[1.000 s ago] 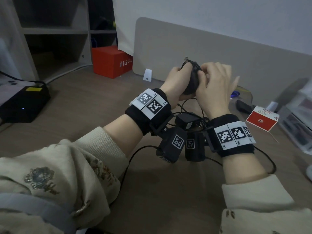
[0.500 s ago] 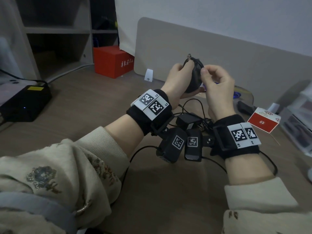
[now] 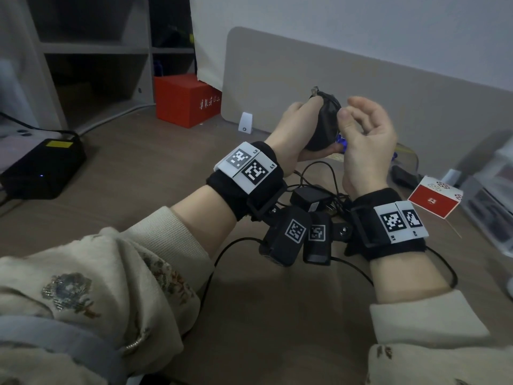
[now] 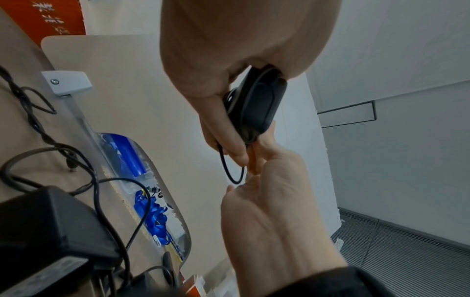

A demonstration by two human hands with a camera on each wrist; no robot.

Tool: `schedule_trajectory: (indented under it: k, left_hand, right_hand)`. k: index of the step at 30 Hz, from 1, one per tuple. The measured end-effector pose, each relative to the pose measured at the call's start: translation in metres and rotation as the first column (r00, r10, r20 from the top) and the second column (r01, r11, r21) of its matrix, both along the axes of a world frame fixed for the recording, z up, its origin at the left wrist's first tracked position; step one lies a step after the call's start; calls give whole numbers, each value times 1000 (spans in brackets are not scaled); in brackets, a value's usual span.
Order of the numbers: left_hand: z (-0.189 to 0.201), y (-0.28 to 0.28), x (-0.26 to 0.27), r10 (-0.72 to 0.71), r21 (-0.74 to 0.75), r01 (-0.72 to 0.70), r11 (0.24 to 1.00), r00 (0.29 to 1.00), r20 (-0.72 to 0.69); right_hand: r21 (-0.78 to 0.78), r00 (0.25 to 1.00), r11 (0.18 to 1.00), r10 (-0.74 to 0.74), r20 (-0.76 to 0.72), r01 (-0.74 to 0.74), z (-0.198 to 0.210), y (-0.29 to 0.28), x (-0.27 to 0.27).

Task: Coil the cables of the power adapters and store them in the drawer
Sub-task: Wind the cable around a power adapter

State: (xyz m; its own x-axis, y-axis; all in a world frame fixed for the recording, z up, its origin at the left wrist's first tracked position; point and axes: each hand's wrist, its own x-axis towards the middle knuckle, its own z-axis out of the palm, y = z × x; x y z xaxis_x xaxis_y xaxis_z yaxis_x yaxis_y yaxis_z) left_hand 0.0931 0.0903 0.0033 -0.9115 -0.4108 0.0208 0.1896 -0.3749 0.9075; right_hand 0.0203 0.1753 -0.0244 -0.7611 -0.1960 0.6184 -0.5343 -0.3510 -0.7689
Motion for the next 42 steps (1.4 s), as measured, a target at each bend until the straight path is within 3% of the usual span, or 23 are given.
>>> schedule_trajectory:
  k: [8,12,14,22,30,42]
  left_hand:
    - [-1,0,0,-6,-8,6,1000,1000,-22]
    - [-1,1,-1,30,16,-29,999,996,-83]
    - [1,1,-1,38,24,-36,999,993,-113]
    - [1,3,3,52,5,-52,999,991,-124]
    - [0,5,4,72,-3,-73,997,992,-105]
    - [1,5,4,101,-63,-107,992,991,-87]
  right_hand:
    - [-15,997,997,77,13,-77,2,2,-3]
    - [44,997,996,-72,-37,74,5,-1,-3]
    - [93,988,984,-152,19,149,7,1,-4]
    - [75,988,988,-140,64,136,7,2,-7]
    - [161,980,967,-188,-65,197,7,4,-2]
    - [432,943,848,-209,-260,308,16,8,-1]
